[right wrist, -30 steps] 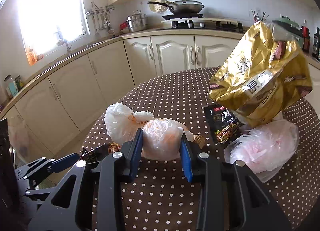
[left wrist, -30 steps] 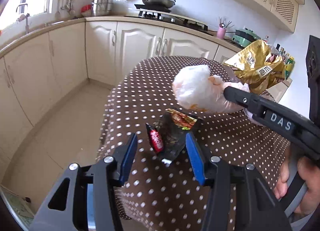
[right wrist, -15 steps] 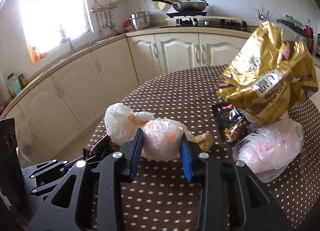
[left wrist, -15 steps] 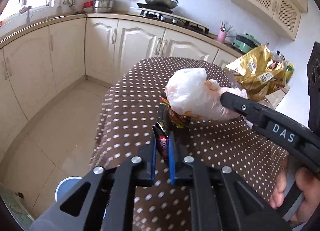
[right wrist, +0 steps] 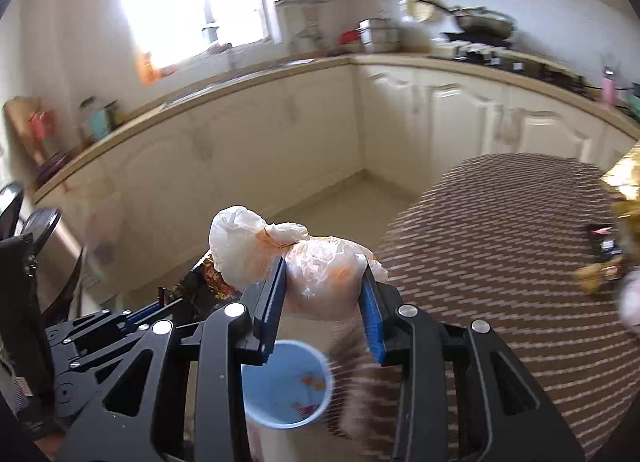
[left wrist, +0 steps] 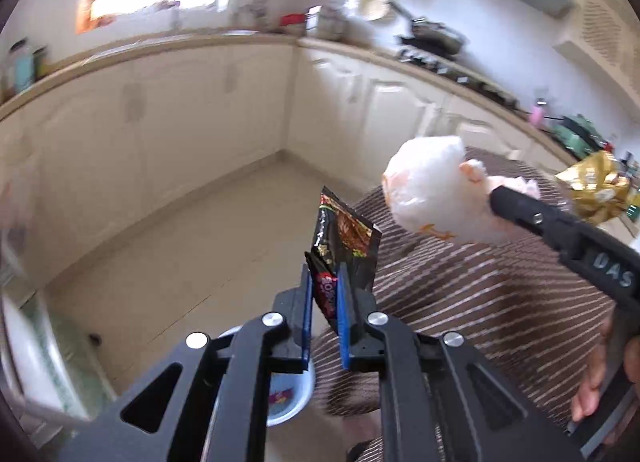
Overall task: Collect trash
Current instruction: 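Lift the white plastic bag with the right tool while the left tool holds the dark packet, then carry both items over the blue bin and open both tools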
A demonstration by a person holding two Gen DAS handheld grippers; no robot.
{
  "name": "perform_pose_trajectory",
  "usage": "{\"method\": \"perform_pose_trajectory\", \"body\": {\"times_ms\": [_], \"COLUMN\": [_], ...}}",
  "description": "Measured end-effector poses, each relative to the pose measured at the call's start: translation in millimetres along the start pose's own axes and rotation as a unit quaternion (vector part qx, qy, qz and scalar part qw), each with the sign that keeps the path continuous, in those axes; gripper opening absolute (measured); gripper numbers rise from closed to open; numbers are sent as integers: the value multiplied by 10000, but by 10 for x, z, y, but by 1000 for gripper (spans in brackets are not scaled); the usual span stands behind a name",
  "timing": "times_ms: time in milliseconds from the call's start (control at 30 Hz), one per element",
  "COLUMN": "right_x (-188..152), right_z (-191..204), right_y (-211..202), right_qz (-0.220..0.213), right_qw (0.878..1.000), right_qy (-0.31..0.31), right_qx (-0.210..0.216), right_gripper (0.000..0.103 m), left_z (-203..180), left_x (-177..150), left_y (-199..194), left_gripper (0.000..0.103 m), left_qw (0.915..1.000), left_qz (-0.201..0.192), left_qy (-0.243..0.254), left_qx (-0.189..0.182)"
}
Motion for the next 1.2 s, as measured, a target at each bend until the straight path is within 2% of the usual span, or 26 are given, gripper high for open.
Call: {"method": "perform_pose_trajectory", "body": {"times_ms": [100,233,400,567,700,767,833,1200], "right_x": [-154,-496,-885,-1129,-1227,-1269,-1299,-1321], "right_z": [344,671,722,561,454,449,424,491], "right_y": [263,711,1222,1515,1662,1725,1762,1844], "right_qz": [259,718,1278,1564,1712,1748,1785,1894], "right_qw": [9993,9960,9900,9864,9843,9839,9833,9814], "right_qy": [-194,-443,-583,-496,-383,-325,-291,-306], "right_qx": [195,301,100,-104,-168,-196,-199,-103], "right_gripper": [33,33,33,33,33,33,34,34], "left_z": [508,908,1067,1096,1076,1059,1077,1094], "left_x": [-263,-574,-853,-1005,-1022,-1008,-1005,-1011], "left_y": [90,288,665,1047,1248,1342,1392,1225], "left_gripper": [10,10,10,10,13,23,37,42], "left_qw": [9985,9944,9889,9849,9821,9802,9799,9830], "left_qz": [308,678,1158,1486,1595,1617,1590,1459], "left_qy": [-328,-654,-786,-789,-953,-1137,-1198,-1092], "left_qx": [326,489,492,414,299,111,105,216]}}
Point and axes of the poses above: each gripper's, at about its wrist camera, not at the fingertips, and y roughly the way its jaws point, z to its left, x to its top, the point moved 7 cm from there along y, roughly the way its jaws point
